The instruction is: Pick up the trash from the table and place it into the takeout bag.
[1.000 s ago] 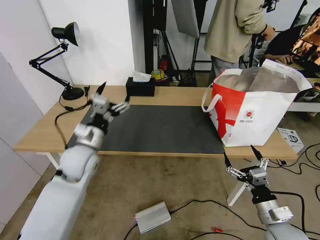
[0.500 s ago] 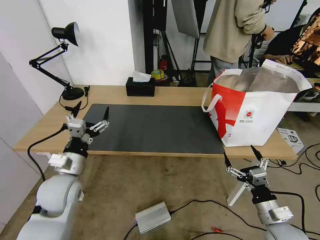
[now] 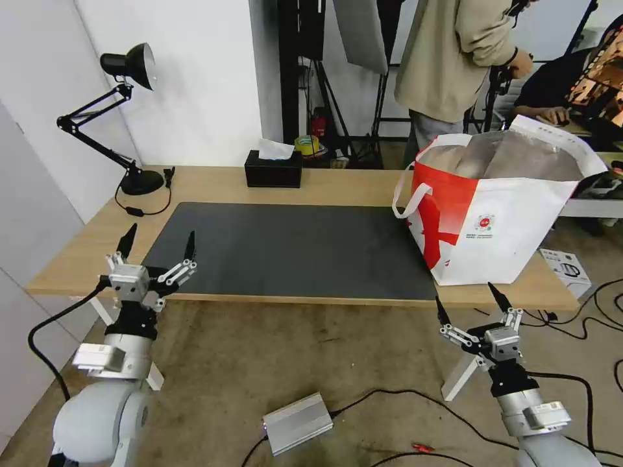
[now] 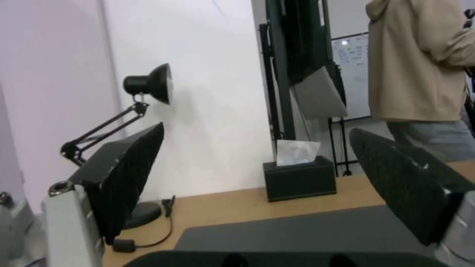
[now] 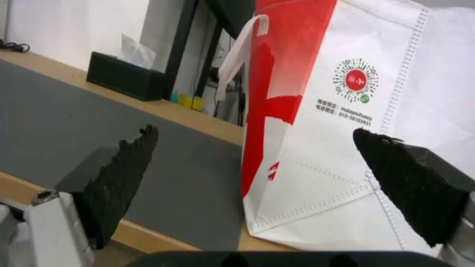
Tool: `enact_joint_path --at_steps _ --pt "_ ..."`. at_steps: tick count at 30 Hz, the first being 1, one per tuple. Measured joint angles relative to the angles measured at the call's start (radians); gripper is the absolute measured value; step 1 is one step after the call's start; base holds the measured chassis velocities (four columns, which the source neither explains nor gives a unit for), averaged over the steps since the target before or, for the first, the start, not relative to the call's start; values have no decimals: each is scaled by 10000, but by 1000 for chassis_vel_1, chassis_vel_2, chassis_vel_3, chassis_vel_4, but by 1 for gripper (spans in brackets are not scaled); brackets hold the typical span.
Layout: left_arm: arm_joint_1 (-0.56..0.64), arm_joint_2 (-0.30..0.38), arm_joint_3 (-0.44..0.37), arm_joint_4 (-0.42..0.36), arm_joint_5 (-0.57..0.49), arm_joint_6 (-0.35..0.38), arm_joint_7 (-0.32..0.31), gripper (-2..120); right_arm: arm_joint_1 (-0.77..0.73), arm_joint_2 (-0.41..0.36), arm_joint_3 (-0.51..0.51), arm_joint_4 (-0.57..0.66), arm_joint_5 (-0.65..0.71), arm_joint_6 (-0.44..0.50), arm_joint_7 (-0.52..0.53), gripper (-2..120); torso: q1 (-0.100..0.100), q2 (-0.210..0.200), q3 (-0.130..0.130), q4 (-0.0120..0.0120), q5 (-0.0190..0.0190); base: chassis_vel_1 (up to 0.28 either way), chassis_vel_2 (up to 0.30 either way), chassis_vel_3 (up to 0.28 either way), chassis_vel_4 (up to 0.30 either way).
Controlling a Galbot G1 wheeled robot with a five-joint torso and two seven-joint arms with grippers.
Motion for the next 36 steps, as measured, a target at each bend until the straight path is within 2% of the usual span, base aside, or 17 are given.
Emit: enact_joint_path --at_steps 3,9,17,23,36 --pt "463 -384 -199 -59 54 -398 200 100 0 0 0 -1 0 0 0 100 0 0 0 1 0 0 0 0 0" --pt "1006 -702 -246 24 141 -1069 486 100 0 0 0 0 0 0 0 100 0 0 0 1 -1 0 0 0 0" --pt "1523 -939 174 405 308 -1968 737 100 0 0 0 -1 0 0 0 100 0 0 0 1 -1 0 0 0 0" --pt "1558 -1026 698 653 541 -2220 773 100 0 0 0 -1 0 0 0 100 0 0 0 1 0 0 0 0 0" --pt "1302 -1021 985 862 575 -2251 774 100 0 0 0 0 0 0 0 100 0 -1 0 1 -1 0 0 0 0"
